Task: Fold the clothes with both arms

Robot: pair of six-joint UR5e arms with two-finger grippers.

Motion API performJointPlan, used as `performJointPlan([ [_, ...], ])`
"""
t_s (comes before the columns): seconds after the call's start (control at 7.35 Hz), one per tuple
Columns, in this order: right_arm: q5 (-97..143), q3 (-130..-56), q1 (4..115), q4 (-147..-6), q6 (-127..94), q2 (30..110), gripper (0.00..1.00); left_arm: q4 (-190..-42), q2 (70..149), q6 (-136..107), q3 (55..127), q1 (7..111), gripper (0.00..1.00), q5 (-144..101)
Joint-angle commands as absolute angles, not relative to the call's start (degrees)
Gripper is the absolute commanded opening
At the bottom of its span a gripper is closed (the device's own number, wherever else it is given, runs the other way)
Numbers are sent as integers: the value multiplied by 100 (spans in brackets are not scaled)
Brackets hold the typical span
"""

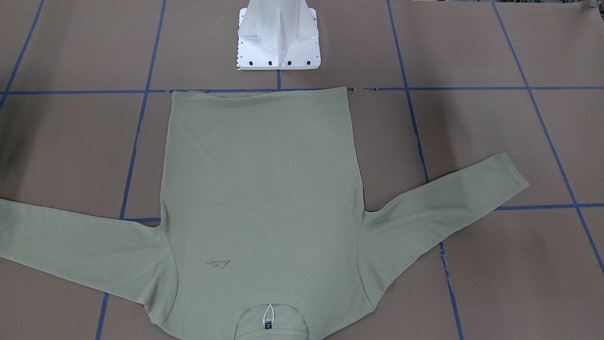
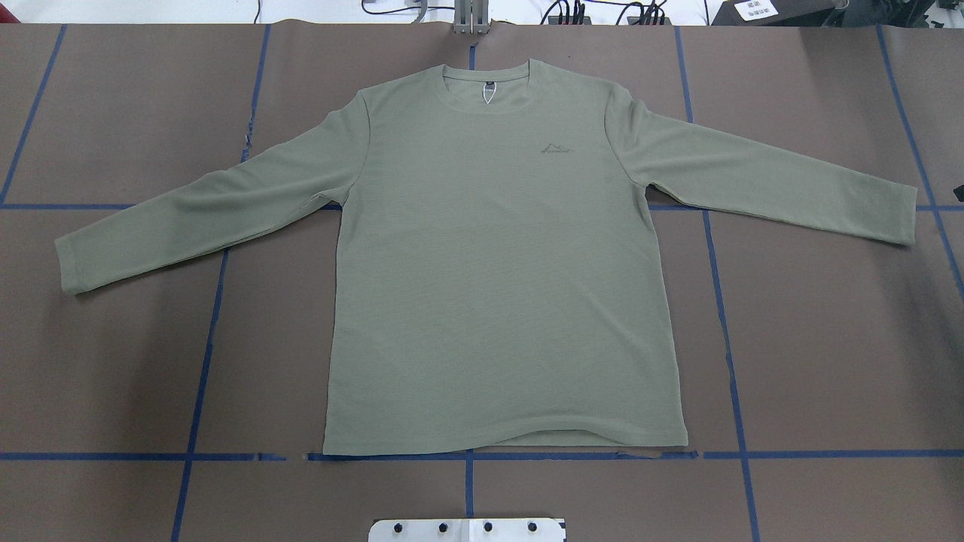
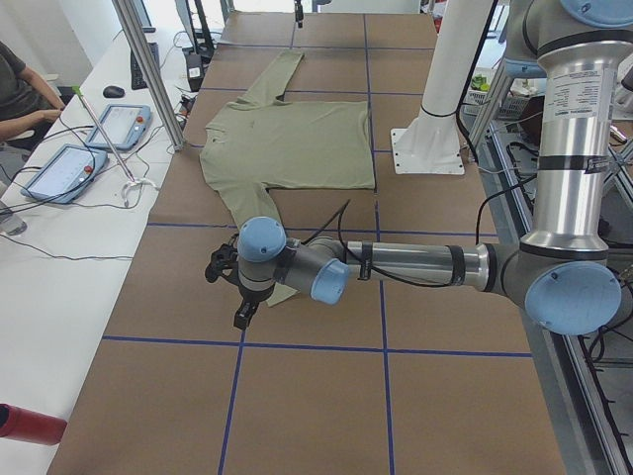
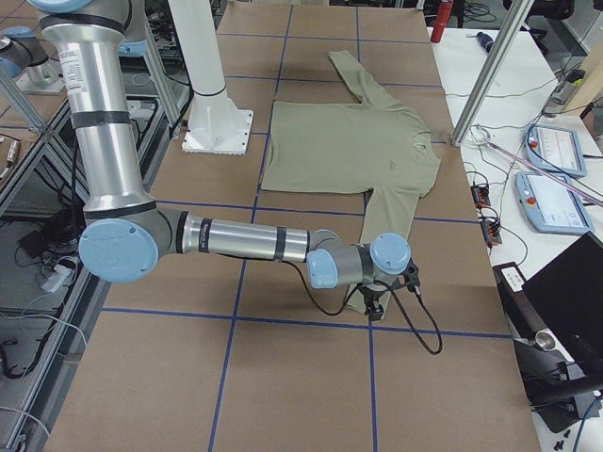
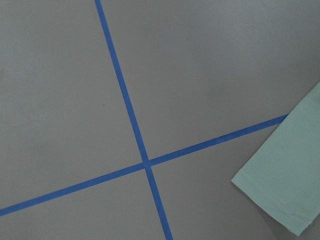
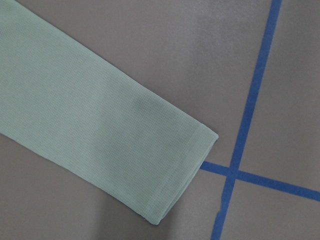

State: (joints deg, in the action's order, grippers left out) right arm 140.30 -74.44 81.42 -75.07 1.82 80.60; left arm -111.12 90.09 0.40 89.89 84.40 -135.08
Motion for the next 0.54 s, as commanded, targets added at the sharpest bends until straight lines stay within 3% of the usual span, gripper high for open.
performJointPlan([
  [0.0,13810,-7007,7832,-7271,176,7771,100,-11388,9000,9,8886,8385,100,-13518],
  [0.41,13439,-6373,7534,-6390,-210,7612,100,-11637,8982,9,8886,8385,100,-13570],
])
